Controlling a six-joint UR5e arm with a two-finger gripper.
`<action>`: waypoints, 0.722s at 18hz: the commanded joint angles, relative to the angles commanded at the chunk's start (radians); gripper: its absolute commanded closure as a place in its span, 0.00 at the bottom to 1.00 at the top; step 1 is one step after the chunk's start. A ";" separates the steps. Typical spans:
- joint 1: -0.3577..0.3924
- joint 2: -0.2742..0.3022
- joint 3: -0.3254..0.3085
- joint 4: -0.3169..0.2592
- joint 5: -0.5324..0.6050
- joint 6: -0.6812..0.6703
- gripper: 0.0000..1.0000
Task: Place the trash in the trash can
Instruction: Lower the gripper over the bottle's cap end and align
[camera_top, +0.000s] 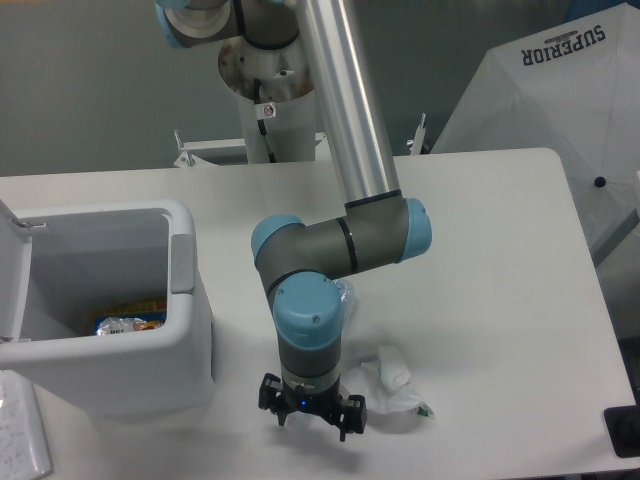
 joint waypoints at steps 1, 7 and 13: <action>-0.002 0.000 -0.003 0.000 0.002 0.000 0.00; -0.012 0.009 -0.035 -0.002 0.003 0.000 0.00; -0.014 0.029 -0.080 -0.003 0.005 0.003 0.00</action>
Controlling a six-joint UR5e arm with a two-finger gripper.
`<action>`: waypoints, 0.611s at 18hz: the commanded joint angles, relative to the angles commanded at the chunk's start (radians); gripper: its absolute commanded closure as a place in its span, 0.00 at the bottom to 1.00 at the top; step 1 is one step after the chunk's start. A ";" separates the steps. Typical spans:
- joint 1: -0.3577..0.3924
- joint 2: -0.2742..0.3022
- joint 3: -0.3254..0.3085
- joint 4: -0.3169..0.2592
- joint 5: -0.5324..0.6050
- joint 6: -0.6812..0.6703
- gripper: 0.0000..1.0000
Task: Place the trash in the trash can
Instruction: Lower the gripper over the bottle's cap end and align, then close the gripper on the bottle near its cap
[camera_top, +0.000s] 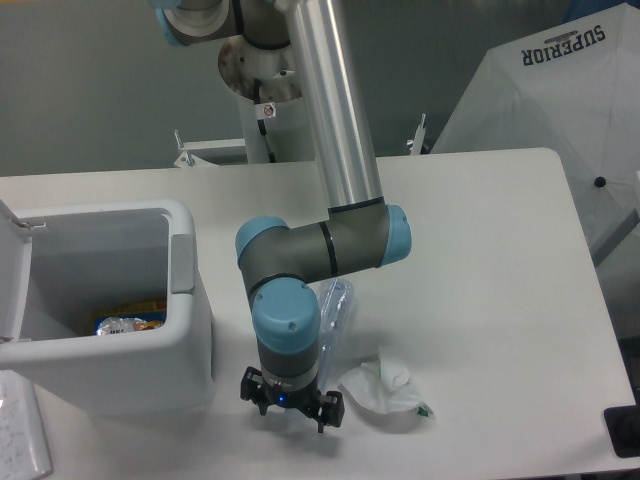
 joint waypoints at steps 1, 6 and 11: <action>0.000 0.006 -0.009 0.002 0.000 0.005 0.00; 0.000 0.008 -0.014 0.002 0.000 0.015 0.09; 0.000 -0.001 -0.002 0.003 0.000 0.014 0.10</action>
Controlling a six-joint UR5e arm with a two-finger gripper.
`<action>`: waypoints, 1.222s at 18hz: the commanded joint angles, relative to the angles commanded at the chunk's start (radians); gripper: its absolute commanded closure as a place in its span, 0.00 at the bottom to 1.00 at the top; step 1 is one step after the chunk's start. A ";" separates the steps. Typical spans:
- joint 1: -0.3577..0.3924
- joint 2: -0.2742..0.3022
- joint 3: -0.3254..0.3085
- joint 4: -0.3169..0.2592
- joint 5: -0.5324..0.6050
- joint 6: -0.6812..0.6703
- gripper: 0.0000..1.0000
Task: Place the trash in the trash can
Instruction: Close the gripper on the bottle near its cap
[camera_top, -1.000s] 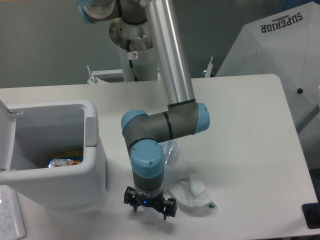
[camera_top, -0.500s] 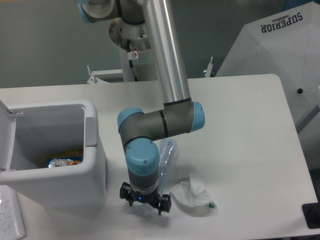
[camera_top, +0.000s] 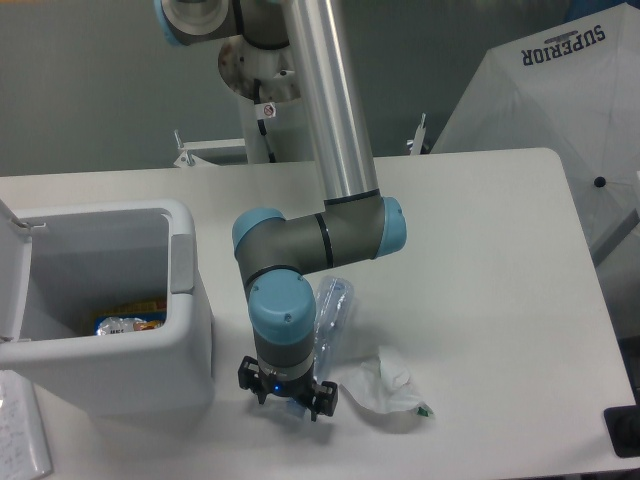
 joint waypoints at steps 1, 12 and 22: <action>-0.005 0.000 0.002 0.000 0.000 0.000 0.10; -0.005 -0.005 0.006 0.000 0.014 0.000 0.38; -0.005 -0.002 0.009 0.003 0.014 -0.009 0.72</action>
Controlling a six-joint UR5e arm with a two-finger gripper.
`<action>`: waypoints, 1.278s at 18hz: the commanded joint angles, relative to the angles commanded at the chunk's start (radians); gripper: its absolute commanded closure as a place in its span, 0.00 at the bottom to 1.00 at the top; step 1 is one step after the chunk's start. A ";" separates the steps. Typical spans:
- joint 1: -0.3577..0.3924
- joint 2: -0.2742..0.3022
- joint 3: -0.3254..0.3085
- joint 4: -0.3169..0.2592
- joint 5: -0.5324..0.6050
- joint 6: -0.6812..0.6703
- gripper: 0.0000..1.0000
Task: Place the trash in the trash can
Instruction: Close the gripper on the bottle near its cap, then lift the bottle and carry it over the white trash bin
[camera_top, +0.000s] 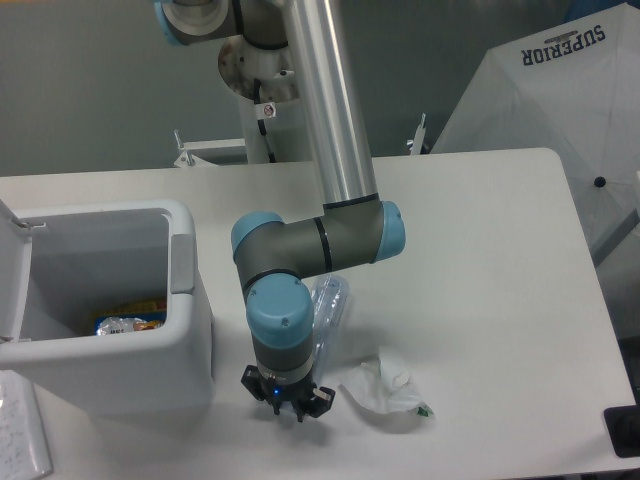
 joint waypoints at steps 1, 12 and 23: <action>0.003 0.005 0.000 0.002 0.000 0.000 0.72; 0.101 0.124 0.107 0.003 -0.064 -0.066 0.74; 0.176 0.167 0.403 0.086 -0.402 -0.333 0.74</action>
